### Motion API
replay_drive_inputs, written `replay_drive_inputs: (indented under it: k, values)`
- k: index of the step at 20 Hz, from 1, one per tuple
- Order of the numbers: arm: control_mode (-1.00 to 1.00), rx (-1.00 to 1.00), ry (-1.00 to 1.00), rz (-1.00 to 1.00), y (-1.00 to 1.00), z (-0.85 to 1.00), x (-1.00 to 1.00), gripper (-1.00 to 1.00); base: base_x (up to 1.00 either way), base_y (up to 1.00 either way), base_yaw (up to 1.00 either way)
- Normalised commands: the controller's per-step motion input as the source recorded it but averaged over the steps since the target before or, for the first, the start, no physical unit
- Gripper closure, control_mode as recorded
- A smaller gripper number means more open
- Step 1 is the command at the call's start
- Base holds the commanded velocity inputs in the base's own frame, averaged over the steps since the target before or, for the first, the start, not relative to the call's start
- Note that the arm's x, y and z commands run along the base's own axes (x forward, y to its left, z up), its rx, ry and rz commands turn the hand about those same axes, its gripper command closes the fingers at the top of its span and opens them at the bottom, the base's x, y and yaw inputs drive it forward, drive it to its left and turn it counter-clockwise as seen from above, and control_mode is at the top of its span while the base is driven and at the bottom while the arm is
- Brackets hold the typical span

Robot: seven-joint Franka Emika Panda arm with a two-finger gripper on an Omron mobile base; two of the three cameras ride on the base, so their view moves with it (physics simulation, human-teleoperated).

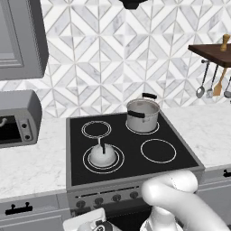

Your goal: Pick the kettle from the counter and place it on a stove burner. Then turn the burner on.

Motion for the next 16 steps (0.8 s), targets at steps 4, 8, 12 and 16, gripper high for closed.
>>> replay_drive_inputs:
  k: [4,8,12,16]
  values:
    - [-1.0,0.0,0.0,0.0,0.02,-0.03,0.2,-1.0,0.0,0.0,0.0]
    - [-1.0,0.0,0.0,0.0,0.12,-0.08,0.17,-1.0,0.0,0.0,0.0]
    - [-1.0,0.0,0.0,0.0,0.04,-0.02,0.2,-1.0,0.0,0.0,0.0]
    - [-1.0,0.0,0.0,0.0,-0.04,0.0,0.17,-1.0,0.0,0.0,0.0]
